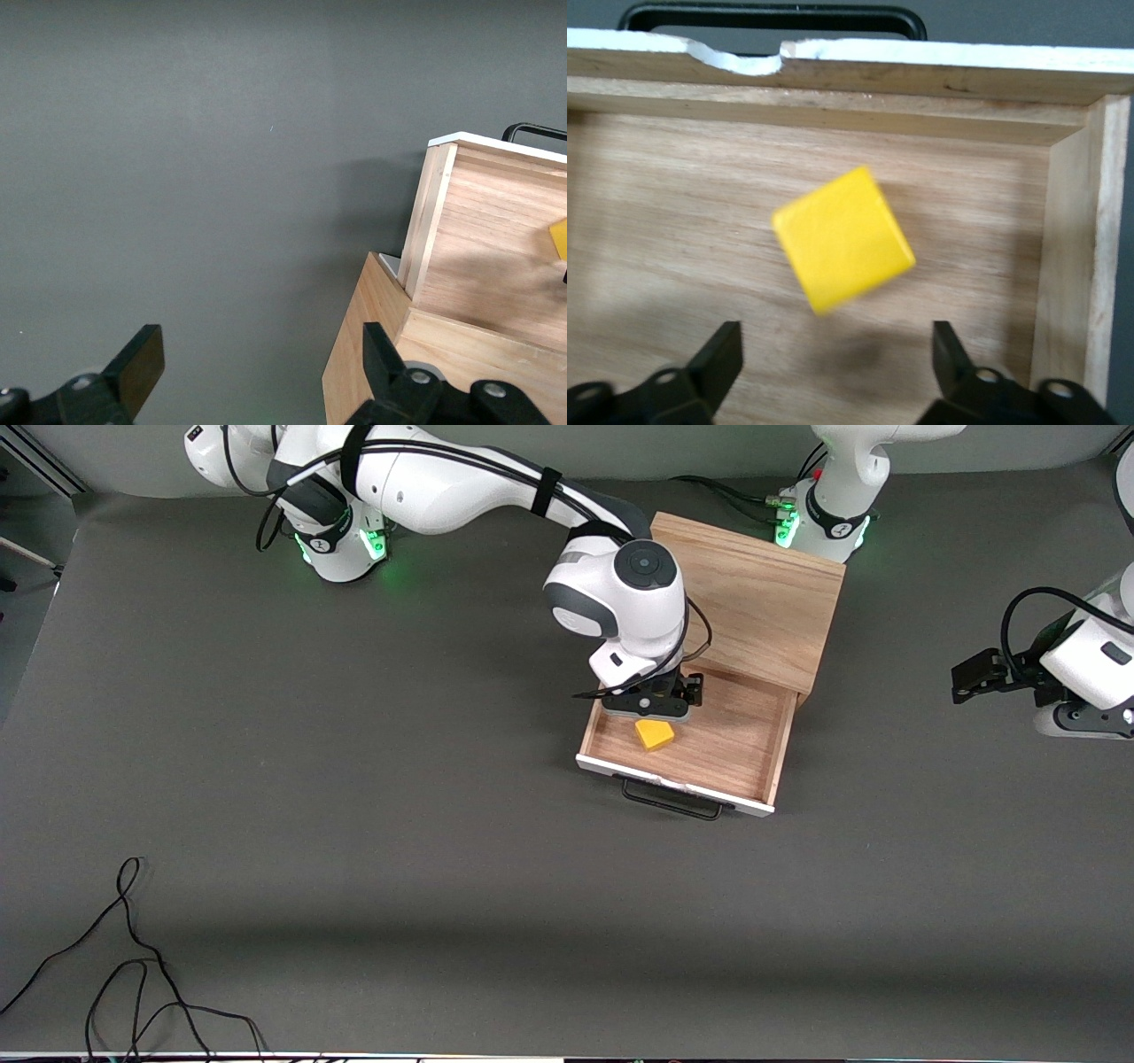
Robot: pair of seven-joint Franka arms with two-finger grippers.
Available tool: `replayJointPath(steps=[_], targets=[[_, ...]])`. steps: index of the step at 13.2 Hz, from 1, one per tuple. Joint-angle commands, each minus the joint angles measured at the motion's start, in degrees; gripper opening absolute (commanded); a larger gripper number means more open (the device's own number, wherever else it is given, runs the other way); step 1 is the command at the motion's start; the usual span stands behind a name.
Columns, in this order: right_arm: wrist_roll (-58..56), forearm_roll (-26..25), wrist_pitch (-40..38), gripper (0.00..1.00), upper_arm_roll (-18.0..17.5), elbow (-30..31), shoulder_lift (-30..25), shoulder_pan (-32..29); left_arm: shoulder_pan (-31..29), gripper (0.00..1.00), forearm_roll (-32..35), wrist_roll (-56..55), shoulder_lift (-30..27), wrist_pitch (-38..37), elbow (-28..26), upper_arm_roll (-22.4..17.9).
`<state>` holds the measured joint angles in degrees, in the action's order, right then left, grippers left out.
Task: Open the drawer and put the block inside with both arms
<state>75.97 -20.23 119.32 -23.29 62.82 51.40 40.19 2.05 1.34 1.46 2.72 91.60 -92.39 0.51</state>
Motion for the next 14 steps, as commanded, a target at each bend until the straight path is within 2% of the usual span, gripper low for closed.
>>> replayJointPath(steps=[1, 5, 8, 10, 14], targets=[[1.98, -1.57, -2.85, 1.0, 0.35, -2.35, -0.42, 0.68, -0.3, 1.0, 0.59, 1.17, -0.52, -0.11, 0.11, 0.28], [1.46, -1.13, -12.07, 1.0, 0.18, -3.41, -7.08, -0.28, -0.3, 1.0, 0.59, 1.17, -0.44, -0.11, 0.11, 0.28], [-0.55, -0.61, -17.0, 1.0, 0.09, -2.71, -12.36, -4.41, -0.3, 1.0, 0.59, 1.17, -0.52, -0.11, 0.11, 0.28], [-6.95, 4.03, -19.47, 1.0, 0.09, -2.27, -15.44, -8.7, -0.3, 1.0, 0.59, 1.17, -0.43, -0.11, 0.11, 0.37], [-16.88, 10.02, -21.06, 1.0, 0.0, 5.01, -23.79, -18.55, -0.21, 1.0, 0.59, 1.17, -0.44, -0.11, 0.11, 0.37]])
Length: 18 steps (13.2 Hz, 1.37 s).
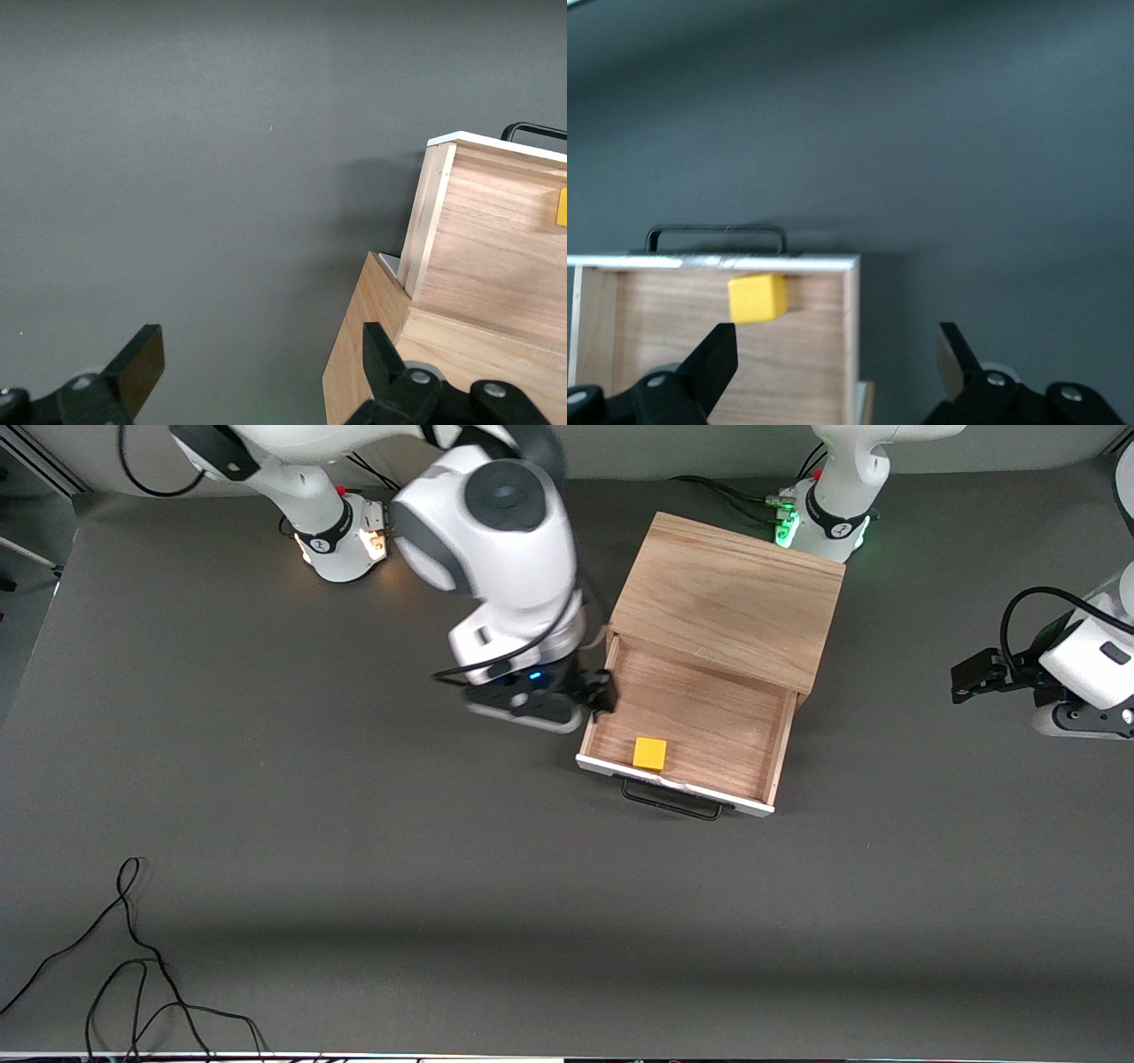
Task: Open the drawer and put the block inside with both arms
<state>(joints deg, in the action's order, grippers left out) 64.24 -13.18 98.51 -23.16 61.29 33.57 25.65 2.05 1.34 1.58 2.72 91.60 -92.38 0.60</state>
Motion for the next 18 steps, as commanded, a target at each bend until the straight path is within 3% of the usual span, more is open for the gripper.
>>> replayJointPath(steps=[1, 4, 6, 8, 10, 12, 15, 18], targets=[[-8.66, 4.47, -1.03, 1.0, -0.13, 8.39, -8.33, -6.72, -0.21, 1.0, 0.59, 1.05, -0.43, -0.11, 0.09, 0.28], [-22.26, 5.54, -1.57, 1.0, 1.18, 15.23, -15.44, -13.41, -0.21, 1.0, 0.59, 1.05, -0.52, -0.11, 0.09, 0.28], [-37.1, 7.45, -2.01, 1.0, 9.58, 20.77, -20.63, -13.78, -0.21, 1.0, 0.5, 1.05, -0.43, -0.02, 0.09, 0.28], [-47.75, 16.22, -2.09, 1.0, 18.81, 23.69, -24.42, -13.69, -0.21, 1.0, 0.59, 1.05, -0.43, -0.02, 0.09, 0.28], [-55.69, 17.31, -2.62, 1.0, 22.88, 26.41, -27.58, -13.6, -0.21, 1.0, 0.59, 1.05, -0.43, -0.02, 0.09, 0.28], [-56.77, 17.23, -3.41, 1.0, 27.1, 30.18, -30.66, -13.61, -0.03, 1.0, 0.59, 1.05, -0.43, -0.02, 0.09, 0.28], [-57.03, 12.66, 0.44, 1.0, 28.61, 35.12, -33.75, -13.52, 0.05, 1.0, 0.59, 1.05, -0.52, -0.11, 0.09, 0.28], [-56.6, 13.01, 1.25, 1.0, 29.84, 34.6, -32.52, -13.61, 0.06, 1.0, 0.5, 1.05, -0.52, -0.11, 0.09, 0.28]])
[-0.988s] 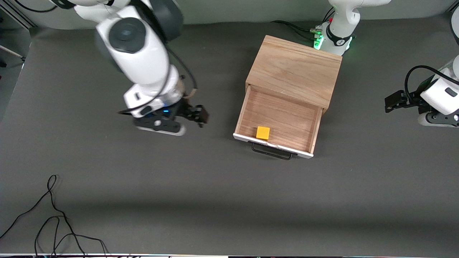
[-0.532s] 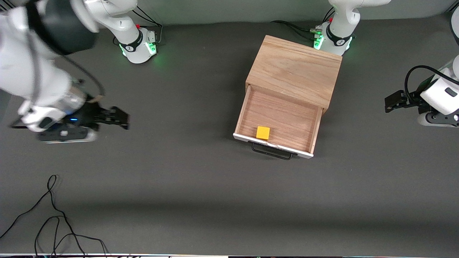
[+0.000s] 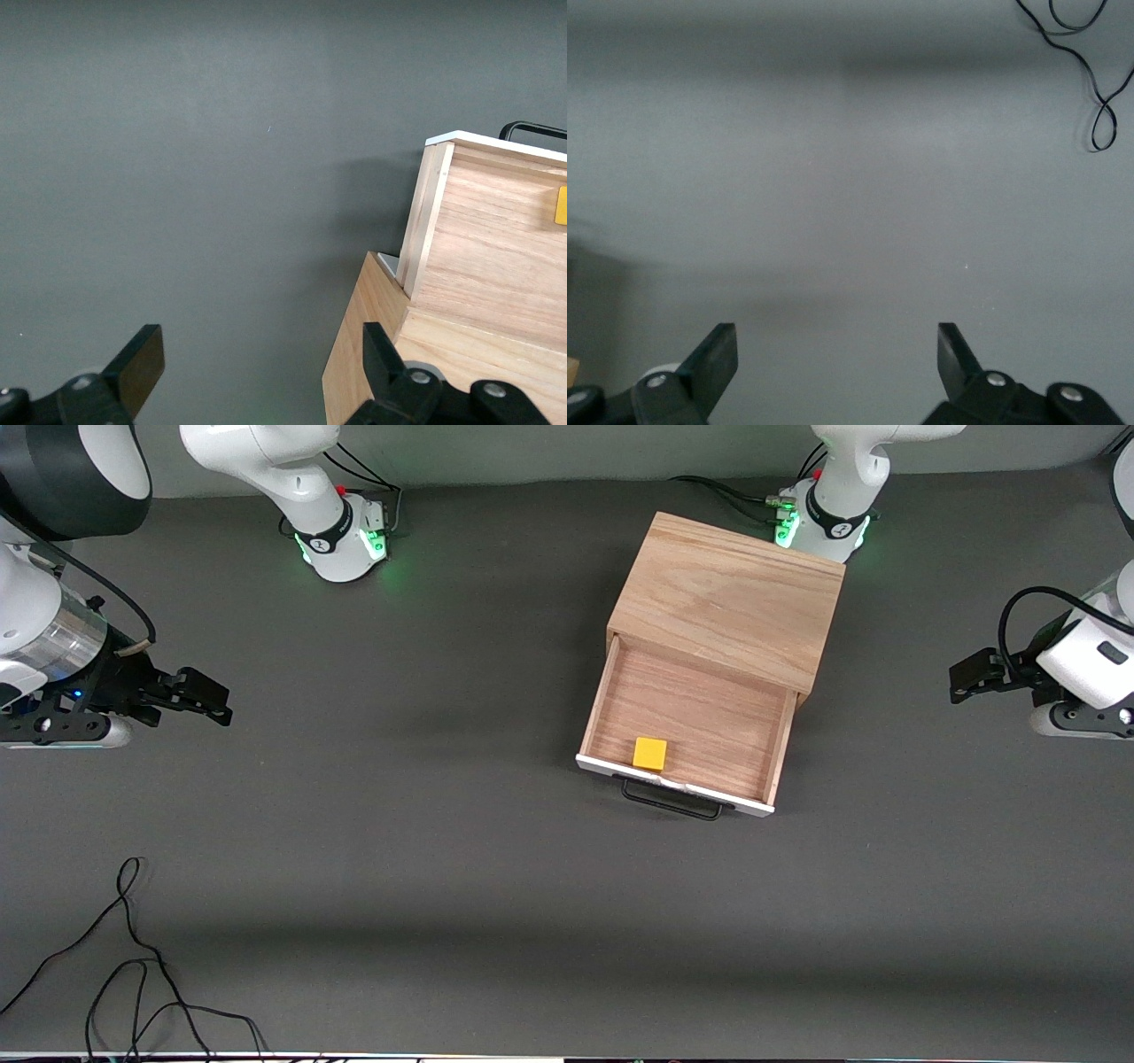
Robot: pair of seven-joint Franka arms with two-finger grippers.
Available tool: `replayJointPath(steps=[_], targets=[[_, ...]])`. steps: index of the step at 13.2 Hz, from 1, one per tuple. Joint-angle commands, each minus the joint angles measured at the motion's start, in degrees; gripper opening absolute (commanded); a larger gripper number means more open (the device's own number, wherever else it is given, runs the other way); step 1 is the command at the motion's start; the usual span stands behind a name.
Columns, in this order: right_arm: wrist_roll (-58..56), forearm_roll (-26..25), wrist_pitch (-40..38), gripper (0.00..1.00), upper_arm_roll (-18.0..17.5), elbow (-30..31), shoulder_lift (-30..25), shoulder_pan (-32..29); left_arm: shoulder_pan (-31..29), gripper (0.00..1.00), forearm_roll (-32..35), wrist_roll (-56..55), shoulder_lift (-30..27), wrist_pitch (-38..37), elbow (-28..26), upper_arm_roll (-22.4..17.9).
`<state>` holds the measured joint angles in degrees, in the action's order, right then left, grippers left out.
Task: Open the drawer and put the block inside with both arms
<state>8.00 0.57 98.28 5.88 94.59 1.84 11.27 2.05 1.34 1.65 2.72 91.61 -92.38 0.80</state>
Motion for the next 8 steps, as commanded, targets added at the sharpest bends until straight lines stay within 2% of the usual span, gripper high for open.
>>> replayJointPath(steps=[1, 3, 8], targets=[[-0.36, -0.75, 1.39, 1.0, 0.88, 0.95, -0.69, 0.68, 0.06, 1.0, 0.5, 0.9, -0.52, -0.12, 0.09, 0.07], [-0.79, -0.75, 0.68, 1.0, 2.54, 0.95, -0.78, 0.59, 0.06, 1.0, 0.59, 0.9, -0.52, -0.12, 0.09, 0.07], [-0.88, -0.75, -0.64, 1.0, 2.64, 0.34, -0.52, 0.68, 0.06, 1.0, 0.59, 0.9, -0.52, -0.12, 0.09, 0.07]])
